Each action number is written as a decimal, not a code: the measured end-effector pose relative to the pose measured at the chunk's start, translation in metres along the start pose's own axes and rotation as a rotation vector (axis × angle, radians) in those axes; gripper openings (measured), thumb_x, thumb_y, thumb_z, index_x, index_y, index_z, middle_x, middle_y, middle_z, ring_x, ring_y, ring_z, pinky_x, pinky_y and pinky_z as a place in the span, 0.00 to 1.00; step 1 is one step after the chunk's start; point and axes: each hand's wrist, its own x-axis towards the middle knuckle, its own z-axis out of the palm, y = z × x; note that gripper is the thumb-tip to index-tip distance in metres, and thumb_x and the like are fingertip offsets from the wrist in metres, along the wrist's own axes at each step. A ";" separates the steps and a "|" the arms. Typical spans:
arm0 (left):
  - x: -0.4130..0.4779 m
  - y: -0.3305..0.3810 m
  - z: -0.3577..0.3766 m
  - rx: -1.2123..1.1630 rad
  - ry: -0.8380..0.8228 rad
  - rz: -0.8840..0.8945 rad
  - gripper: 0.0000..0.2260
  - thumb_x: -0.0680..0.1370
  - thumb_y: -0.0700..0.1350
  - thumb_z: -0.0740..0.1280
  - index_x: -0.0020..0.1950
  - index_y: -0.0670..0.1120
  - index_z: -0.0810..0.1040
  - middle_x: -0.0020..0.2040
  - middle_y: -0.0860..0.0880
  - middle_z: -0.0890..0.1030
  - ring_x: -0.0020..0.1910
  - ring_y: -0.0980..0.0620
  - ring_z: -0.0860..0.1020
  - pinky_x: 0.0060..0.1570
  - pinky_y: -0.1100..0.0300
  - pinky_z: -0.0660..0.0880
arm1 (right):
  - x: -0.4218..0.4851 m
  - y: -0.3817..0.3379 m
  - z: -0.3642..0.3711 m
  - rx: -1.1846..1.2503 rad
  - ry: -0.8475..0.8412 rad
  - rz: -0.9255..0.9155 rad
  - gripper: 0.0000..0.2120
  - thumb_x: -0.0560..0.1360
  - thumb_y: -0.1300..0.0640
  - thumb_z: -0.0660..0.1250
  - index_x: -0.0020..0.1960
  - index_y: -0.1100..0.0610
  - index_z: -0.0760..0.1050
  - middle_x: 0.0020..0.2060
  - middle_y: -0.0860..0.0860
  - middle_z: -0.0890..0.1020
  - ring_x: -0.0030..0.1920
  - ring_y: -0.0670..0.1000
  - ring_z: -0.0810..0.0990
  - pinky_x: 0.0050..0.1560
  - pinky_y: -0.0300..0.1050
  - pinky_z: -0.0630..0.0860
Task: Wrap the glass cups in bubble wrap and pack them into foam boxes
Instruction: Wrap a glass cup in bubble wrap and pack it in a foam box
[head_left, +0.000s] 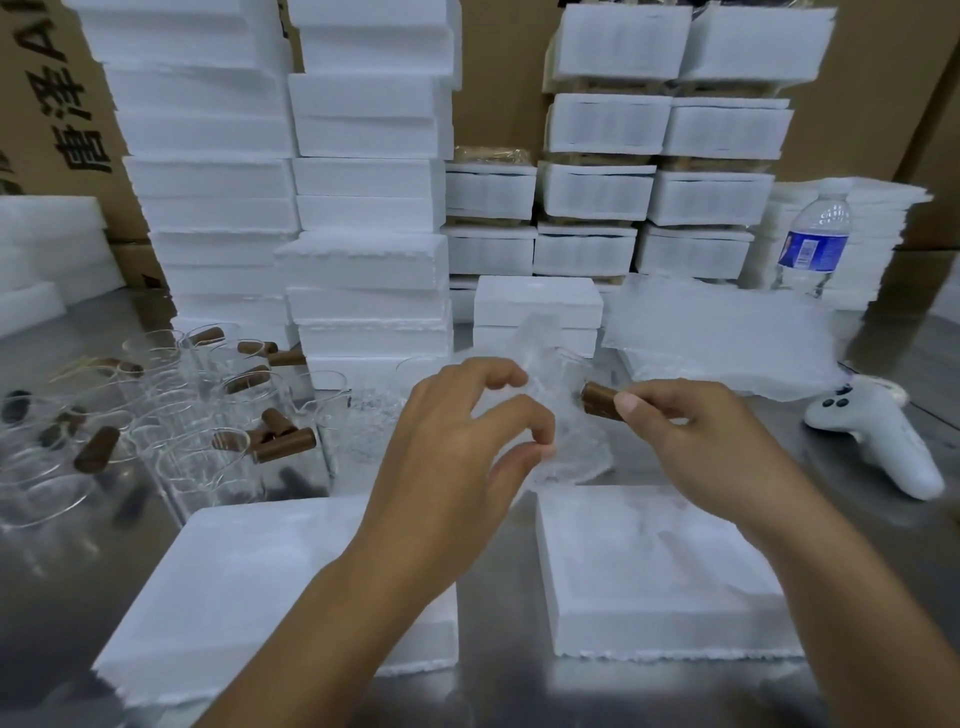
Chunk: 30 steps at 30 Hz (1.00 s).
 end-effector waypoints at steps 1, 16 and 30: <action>0.000 0.000 0.000 -0.007 -0.012 0.016 0.03 0.72 0.42 0.73 0.43 0.48 0.81 0.57 0.46 0.78 0.57 0.50 0.72 0.57 0.67 0.60 | -0.001 -0.001 0.001 0.057 -0.021 0.024 0.12 0.78 0.52 0.62 0.41 0.51 0.80 0.39 0.56 0.80 0.39 0.55 0.75 0.35 0.40 0.65; 0.001 0.003 0.004 -0.143 0.109 0.164 0.02 0.76 0.44 0.64 0.48 0.50 0.76 0.57 0.44 0.79 0.60 0.53 0.74 0.70 0.52 0.64 | -0.007 -0.009 0.011 0.049 -0.146 -0.004 0.13 0.78 0.55 0.62 0.42 0.61 0.80 0.43 0.59 0.81 0.39 0.56 0.76 0.37 0.42 0.67; 0.011 0.021 -0.013 -0.376 0.558 0.042 0.14 0.77 0.48 0.64 0.59 0.52 0.63 0.65 0.48 0.65 0.67 0.39 0.68 0.67 0.44 0.66 | -0.018 -0.025 0.019 0.597 -0.206 -0.011 0.11 0.72 0.57 0.70 0.31 0.48 0.83 0.32 0.46 0.83 0.35 0.39 0.81 0.34 0.28 0.74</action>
